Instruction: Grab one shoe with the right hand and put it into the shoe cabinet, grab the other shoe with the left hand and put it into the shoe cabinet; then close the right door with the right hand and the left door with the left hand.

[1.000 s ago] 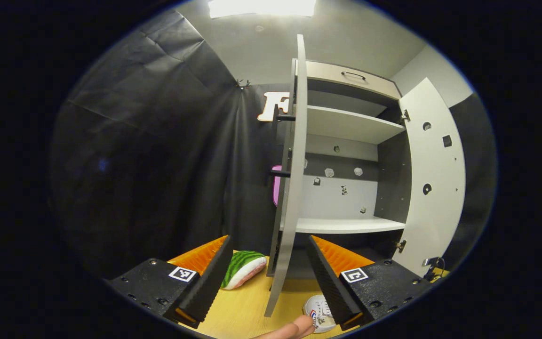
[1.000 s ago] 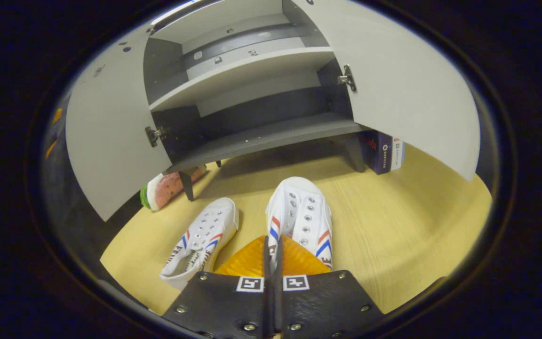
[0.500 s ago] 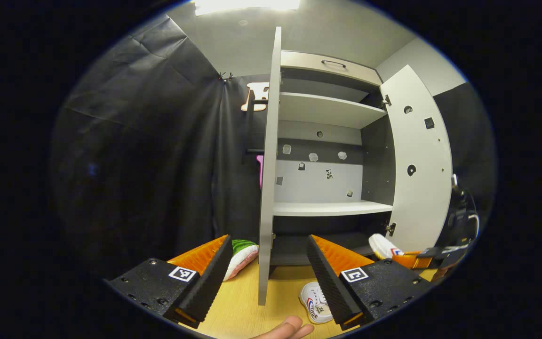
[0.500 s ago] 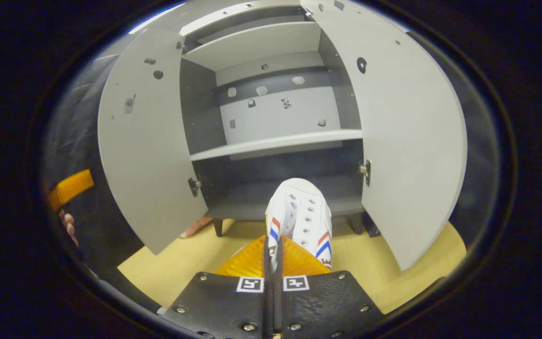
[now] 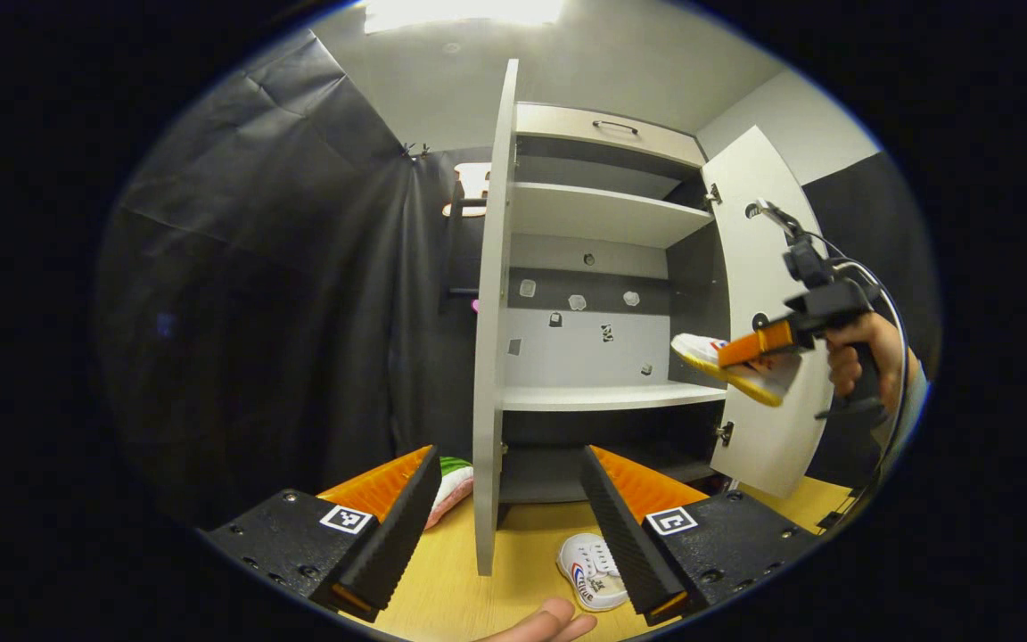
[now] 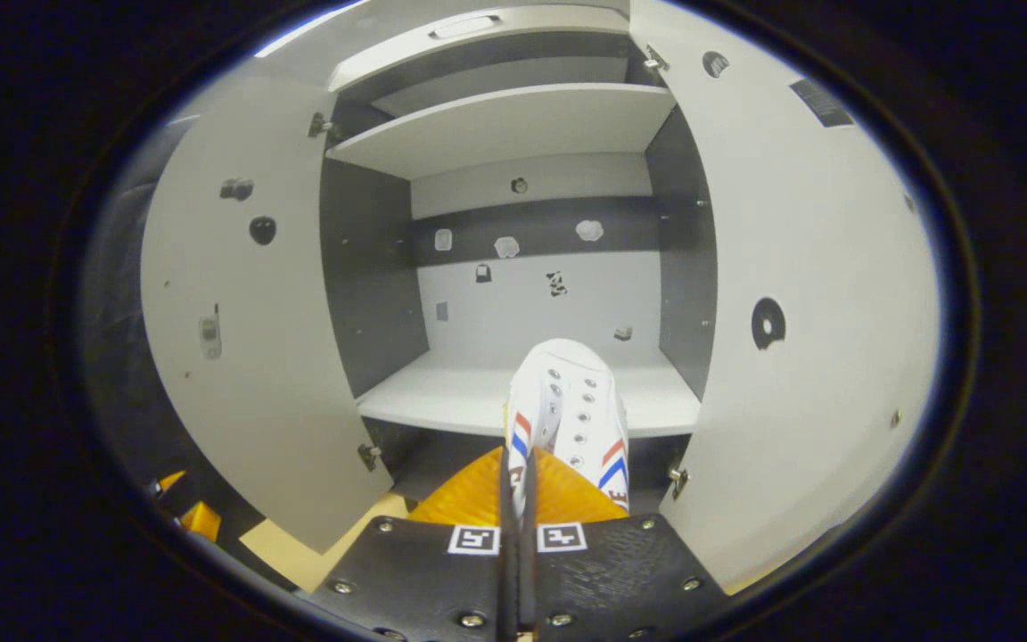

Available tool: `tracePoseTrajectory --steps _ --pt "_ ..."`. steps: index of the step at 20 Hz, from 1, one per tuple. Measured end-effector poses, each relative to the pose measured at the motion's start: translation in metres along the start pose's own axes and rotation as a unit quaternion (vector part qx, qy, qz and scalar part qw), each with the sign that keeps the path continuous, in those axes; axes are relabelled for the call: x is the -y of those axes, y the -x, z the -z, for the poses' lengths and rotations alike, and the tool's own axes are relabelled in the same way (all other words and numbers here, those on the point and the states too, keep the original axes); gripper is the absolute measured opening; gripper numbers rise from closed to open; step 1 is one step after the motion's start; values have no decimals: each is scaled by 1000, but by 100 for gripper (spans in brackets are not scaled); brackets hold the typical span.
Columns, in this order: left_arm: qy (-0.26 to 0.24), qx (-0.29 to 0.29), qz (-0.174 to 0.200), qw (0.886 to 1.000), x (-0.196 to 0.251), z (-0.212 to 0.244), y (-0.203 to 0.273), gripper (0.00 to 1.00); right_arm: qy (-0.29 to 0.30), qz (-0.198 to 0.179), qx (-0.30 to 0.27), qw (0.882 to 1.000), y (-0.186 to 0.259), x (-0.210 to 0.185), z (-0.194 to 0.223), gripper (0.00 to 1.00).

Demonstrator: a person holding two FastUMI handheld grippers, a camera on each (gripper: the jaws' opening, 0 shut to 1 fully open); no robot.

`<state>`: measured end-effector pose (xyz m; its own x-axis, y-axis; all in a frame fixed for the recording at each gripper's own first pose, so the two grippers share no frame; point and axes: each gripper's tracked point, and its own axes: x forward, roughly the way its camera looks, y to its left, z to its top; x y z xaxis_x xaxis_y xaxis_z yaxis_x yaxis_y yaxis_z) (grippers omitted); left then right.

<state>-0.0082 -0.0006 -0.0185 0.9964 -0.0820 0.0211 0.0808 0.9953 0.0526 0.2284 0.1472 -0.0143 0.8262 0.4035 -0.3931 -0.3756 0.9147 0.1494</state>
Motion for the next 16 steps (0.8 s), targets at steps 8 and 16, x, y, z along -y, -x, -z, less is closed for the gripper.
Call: tracePoseTrajectory --steps 8,16 --pt "28 3 26 999 21 7 -11 96 48 64 -10 997 -134 51 -39 1" --pt "12 -19 41 999 44 30 -37 96 35 52 -42 997 -234 61 -7 5"
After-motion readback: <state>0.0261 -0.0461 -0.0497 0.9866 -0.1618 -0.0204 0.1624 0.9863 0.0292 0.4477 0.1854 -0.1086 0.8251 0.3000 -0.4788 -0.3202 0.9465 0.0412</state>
